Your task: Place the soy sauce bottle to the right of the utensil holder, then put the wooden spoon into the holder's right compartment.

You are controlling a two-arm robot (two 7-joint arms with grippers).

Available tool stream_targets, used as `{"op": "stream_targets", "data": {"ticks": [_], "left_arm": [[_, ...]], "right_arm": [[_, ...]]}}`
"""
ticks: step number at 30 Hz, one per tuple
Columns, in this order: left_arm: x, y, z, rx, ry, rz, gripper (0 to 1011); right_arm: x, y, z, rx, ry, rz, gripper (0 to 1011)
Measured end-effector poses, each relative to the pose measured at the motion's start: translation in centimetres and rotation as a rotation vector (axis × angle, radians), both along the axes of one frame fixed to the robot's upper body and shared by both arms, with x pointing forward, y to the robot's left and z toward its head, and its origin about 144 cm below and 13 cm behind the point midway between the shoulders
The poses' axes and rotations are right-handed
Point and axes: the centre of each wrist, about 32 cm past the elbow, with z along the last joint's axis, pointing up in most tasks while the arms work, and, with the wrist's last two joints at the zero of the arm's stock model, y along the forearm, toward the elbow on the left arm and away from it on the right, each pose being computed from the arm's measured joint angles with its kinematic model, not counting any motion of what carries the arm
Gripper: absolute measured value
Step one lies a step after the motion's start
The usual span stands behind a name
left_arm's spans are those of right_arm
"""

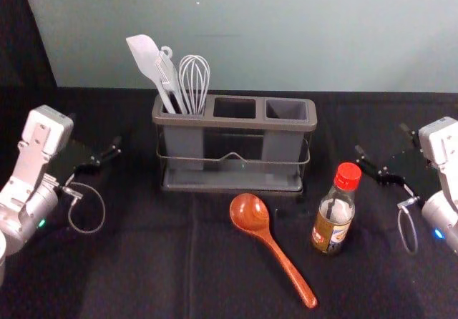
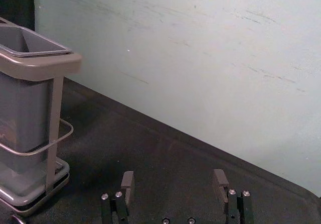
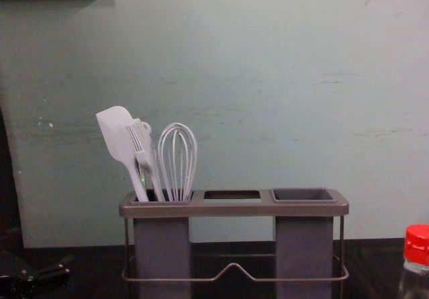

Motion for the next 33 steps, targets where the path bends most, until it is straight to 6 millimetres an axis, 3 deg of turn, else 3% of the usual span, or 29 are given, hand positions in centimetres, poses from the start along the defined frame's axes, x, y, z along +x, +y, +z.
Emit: {"op": "stream_targets", "data": {"ticks": [20, 33], "left_arm": [[0.0, 0.0, 0.0, 0.0, 0.0, 0.0, 1005], [0.0, 0.0, 0.0, 0.0, 0.0, 0.0, 1005]], "right_arm": [[-0.3, -0.4, 0.2, 0.026, 0.017, -0.016, 1003], [-3.8, -2.2, 2.6, 0.183, -0.014, 0.041, 1002]]}}
